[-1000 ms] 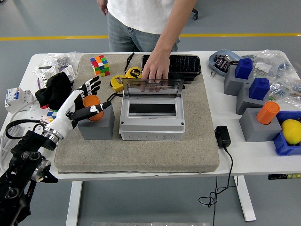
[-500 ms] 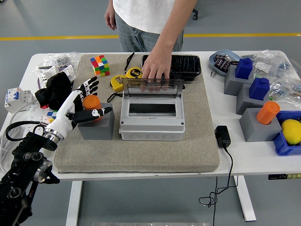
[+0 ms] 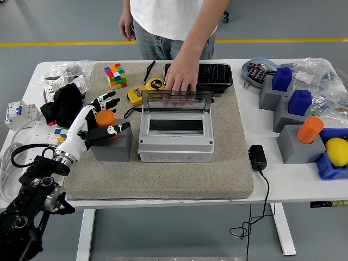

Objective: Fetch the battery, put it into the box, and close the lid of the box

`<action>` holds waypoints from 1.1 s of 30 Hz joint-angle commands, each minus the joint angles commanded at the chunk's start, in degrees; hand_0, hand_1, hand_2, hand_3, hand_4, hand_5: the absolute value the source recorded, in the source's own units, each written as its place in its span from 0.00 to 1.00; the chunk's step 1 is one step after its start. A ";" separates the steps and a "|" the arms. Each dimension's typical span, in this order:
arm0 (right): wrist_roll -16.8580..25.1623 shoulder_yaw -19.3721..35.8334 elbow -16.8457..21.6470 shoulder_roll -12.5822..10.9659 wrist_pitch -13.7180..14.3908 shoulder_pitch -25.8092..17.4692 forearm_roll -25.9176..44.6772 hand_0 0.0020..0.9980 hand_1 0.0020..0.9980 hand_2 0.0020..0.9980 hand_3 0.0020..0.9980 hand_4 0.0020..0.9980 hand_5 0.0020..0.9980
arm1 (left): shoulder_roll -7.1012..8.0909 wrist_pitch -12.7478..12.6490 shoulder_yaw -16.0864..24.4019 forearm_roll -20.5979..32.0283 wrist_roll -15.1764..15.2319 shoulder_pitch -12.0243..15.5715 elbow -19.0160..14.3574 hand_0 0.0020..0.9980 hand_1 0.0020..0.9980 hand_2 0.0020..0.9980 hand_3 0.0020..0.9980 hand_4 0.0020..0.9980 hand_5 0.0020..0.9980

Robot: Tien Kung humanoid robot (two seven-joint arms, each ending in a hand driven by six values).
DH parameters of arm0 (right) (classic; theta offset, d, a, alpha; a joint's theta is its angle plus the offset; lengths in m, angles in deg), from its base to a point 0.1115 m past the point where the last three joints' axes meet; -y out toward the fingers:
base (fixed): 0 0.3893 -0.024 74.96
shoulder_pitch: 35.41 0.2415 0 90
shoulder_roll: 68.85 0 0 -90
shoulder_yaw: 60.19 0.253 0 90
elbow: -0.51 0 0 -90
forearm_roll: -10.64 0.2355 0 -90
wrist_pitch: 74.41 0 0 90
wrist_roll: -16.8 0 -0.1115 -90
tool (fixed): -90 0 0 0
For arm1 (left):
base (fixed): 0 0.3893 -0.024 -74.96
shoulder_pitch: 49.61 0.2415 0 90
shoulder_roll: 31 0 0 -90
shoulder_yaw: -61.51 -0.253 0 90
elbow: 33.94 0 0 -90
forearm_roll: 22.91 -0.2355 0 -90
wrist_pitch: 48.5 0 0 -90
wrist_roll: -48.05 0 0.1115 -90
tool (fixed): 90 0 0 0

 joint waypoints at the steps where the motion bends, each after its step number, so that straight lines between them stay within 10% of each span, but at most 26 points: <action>1: -0.01 0.00 0.00 0.00 0.00 -0.01 -0.01 0.81 0.75 0.75 0.80 1.00 1.00 | 0.00 -0.08 -0.07 0.02 0.01 0.00 0.01 0.77 0.83 0.74 0.75 1.00 0.01; 20: 0.02 -0.01 0.00 -0.14 -0.02 0.29 0.22 0.81 0.75 0.75 0.80 1.00 1.00 | 0.13 -1.09 -1.83 0.30 -0.01 -0.61 0.12 0.56 0.66 0.51 0.53 1.00 0.00; 21: 0.04 -0.07 0.00 -0.16 -0.02 0.30 0.27 0.81 0.75 0.75 0.80 1.00 1.00 | 0.15 -1.17 -1.88 0.29 -0.02 -0.65 0.13 0.40 0.53 0.40 0.40 1.00 0.00; 33: -0.05 -0.14 0.00 -0.24 -0.07 0.26 0.33 0.81 0.75 0.75 0.80 1.00 1.00 | 0.26 -2.43 -3.20 0.88 -0.02 -1.02 0.66 0.23 0.32 0.28 0.24 1.00 0.00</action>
